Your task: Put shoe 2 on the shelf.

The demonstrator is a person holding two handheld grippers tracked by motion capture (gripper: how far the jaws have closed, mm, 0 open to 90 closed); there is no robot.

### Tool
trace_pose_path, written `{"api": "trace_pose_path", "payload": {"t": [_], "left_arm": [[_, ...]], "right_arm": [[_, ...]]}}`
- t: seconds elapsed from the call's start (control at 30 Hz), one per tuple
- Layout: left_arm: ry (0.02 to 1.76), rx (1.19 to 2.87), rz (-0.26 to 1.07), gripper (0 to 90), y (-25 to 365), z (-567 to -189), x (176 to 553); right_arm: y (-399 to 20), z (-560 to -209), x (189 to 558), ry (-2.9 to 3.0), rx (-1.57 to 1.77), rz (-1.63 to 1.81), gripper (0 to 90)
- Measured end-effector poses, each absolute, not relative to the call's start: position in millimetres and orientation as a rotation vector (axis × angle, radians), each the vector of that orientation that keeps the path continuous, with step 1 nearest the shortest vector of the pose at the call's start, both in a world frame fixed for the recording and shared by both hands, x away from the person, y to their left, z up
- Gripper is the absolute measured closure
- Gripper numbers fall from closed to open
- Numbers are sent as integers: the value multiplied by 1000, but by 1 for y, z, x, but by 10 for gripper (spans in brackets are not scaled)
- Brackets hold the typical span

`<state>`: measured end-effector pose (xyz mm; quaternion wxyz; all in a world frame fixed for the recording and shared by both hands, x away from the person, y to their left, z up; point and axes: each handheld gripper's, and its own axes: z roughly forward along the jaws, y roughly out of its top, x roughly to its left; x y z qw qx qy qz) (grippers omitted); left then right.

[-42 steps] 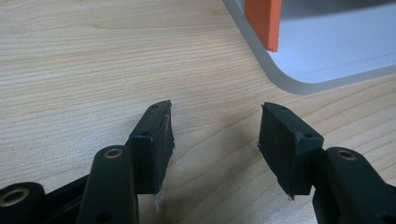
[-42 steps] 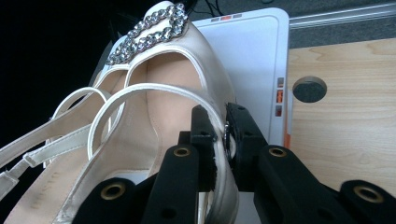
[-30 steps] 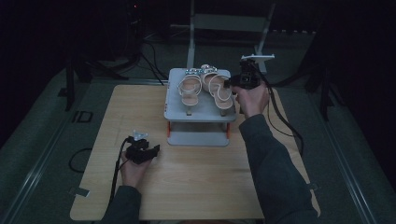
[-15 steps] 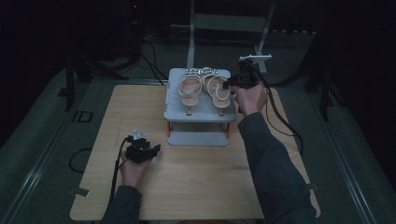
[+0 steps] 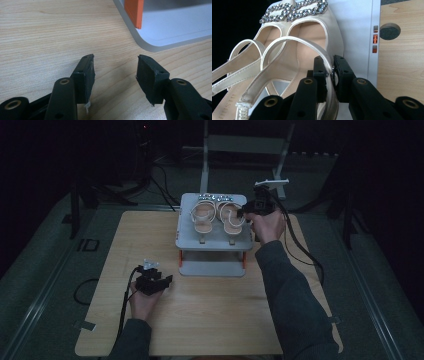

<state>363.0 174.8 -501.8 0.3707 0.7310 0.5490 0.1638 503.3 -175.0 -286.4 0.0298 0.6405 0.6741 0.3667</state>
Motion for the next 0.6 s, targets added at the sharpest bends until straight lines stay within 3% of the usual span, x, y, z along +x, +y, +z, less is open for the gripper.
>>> {"api": "trace_pose_path", "payload": {"t": [0.6], "left_arm": [[1403,1870,418,480,175,-502,363]], "right_arm": [[-177,-289,505,2066,2023,1176,803]]}}
